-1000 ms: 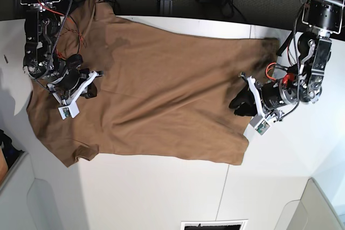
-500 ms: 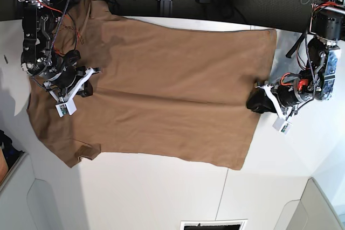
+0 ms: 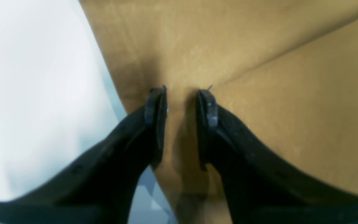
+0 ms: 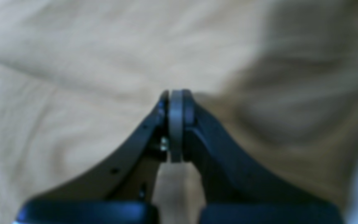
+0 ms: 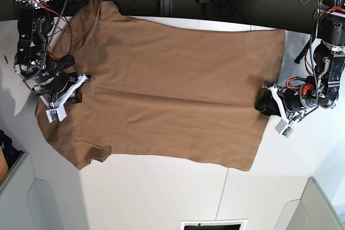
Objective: Layout the t-shirt on the table in an organized manner, then fold the t-shirt properly
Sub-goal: 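Pull the shirt shoulder with the right gripper to square the layout, then release the shirt and move both grippers to the collar-side corners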
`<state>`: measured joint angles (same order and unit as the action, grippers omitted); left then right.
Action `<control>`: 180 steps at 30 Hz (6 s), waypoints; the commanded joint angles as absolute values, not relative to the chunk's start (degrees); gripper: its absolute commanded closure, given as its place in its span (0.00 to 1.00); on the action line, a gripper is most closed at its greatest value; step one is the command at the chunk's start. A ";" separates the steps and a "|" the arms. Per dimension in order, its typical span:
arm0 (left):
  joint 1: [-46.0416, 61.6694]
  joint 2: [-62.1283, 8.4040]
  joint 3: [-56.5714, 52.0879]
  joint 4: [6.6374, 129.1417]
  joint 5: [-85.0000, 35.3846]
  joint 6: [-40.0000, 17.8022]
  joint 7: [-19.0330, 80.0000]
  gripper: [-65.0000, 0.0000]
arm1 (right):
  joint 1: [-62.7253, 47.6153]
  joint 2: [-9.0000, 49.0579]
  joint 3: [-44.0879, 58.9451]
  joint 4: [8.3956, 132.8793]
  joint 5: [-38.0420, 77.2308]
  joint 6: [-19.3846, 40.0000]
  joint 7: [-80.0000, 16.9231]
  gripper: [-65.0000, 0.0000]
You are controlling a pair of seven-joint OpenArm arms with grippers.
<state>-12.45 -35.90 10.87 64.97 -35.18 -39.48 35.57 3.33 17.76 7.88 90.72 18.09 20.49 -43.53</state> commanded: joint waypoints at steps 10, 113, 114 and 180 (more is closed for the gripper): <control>-13.17 -36.99 10.59 65.12 -33.17 -39.03 36.62 0.69 | -9.08 19.05 15.97 106.04 27.07 22.96 -49.17 1.00; -17.63 -32.05 10.59 54.33 -28.14 -35.51 33.34 0.69 | 11.20 10.44 23.86 74.50 11.42 15.66 -36.75 1.00; -18.46 -32.03 10.59 53.43 -28.23 -35.29 32.93 0.69 | 12.36 10.52 23.88 73.34 11.38 15.94 -36.69 1.00; 3.64 -51.07 5.15 84.86 -61.10 -40.00 51.27 0.72 | -23.09 19.20 40.34 109.30 41.39 29.17 -49.82 1.00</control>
<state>4.38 -49.80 5.93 84.05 -60.07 -39.57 52.03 -23.20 18.37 40.12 108.33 40.49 28.77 -50.57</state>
